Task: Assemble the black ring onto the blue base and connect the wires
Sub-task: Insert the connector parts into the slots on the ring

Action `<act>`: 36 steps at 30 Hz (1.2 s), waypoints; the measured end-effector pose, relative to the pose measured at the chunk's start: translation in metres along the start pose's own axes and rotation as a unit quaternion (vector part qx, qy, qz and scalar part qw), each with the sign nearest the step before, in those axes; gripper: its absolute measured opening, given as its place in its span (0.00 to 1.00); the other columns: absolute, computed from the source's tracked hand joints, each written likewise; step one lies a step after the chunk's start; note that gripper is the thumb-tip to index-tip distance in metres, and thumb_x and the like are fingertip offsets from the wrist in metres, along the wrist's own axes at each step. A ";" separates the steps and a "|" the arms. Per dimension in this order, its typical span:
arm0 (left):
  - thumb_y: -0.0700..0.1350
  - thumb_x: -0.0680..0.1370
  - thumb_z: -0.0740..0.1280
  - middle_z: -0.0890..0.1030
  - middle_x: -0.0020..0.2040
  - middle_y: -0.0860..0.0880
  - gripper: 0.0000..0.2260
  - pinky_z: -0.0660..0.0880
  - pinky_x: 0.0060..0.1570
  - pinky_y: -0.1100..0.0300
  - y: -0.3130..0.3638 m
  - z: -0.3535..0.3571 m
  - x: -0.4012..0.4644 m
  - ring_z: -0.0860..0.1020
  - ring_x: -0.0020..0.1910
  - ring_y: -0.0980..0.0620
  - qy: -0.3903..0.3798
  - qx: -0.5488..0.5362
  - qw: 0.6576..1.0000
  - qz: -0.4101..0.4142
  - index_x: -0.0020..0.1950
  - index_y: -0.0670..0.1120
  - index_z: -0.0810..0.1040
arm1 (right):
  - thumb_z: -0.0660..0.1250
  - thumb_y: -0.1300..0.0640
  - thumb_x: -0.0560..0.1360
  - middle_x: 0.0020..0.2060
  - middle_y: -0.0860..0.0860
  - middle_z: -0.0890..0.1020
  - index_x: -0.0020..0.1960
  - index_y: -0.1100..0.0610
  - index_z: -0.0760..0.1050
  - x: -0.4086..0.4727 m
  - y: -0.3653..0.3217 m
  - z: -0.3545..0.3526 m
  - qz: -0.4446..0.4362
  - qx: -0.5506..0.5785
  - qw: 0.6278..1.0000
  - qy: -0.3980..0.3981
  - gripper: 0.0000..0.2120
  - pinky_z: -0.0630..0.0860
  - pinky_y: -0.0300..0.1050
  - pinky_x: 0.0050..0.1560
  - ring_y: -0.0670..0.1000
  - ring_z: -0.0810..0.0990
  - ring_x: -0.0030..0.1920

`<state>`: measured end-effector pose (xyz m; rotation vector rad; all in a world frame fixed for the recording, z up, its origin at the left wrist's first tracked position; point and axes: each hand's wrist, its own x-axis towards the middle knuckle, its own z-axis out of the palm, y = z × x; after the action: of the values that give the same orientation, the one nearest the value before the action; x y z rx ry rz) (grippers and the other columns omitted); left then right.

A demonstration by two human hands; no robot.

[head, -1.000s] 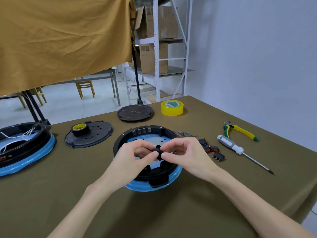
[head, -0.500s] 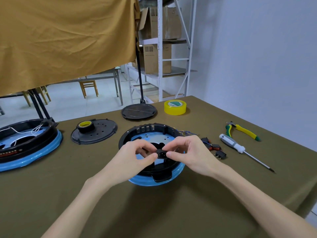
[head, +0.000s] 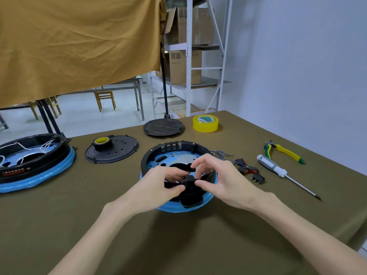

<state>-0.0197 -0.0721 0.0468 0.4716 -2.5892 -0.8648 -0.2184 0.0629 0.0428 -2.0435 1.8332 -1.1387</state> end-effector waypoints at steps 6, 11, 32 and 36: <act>0.45 0.80 0.72 0.83 0.56 0.69 0.17 0.74 0.57 0.74 -0.004 0.001 -0.001 0.80 0.58 0.68 -0.016 -0.007 1.000 0.009 0.66 0.62 0.81 | 0.71 0.58 0.80 0.48 0.40 0.81 0.64 0.51 0.80 0.006 -0.006 -0.004 -0.021 -0.077 0.996 -0.038 0.13 0.75 0.43 0.60 0.42 0.80 0.53; 0.38 0.77 0.74 0.84 0.57 0.62 0.21 0.79 0.62 0.62 -0.008 -0.005 -0.002 0.81 0.60 0.63 -0.003 -0.031 1.000 0.003 0.65 0.59 0.82 | 0.72 0.60 0.79 0.50 0.45 0.84 0.58 0.54 0.85 0.008 -0.010 -0.008 -0.049 -0.096 0.993 -0.046 0.09 0.77 0.44 0.57 0.43 0.81 0.52; 0.50 0.73 0.80 0.86 0.50 0.62 0.10 0.80 0.54 0.65 -0.014 -0.004 -0.002 0.84 0.52 0.64 0.015 -0.051 0.998 -0.023 0.48 0.60 0.81 | 0.74 0.64 0.78 0.48 0.47 0.83 0.55 0.57 0.87 -0.010 0.007 0.019 -0.109 -0.081 0.988 0.071 0.08 0.79 0.44 0.45 0.47 0.82 0.45; 0.50 0.74 0.79 0.84 0.52 0.63 0.11 0.80 0.53 0.61 -0.014 -0.003 -0.002 0.84 0.52 0.64 0.027 -0.030 0.999 -0.029 0.50 0.62 0.80 | 0.74 0.63 0.78 0.47 0.47 0.81 0.55 0.56 0.87 -0.010 0.006 0.022 -0.104 -0.080 0.989 0.073 0.08 0.78 0.45 0.45 0.47 0.81 0.45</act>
<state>-0.0140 -0.0833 0.0395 0.5491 -2.5051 -0.9329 -0.2092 0.0631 0.0195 -2.3467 1.8664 -1.2607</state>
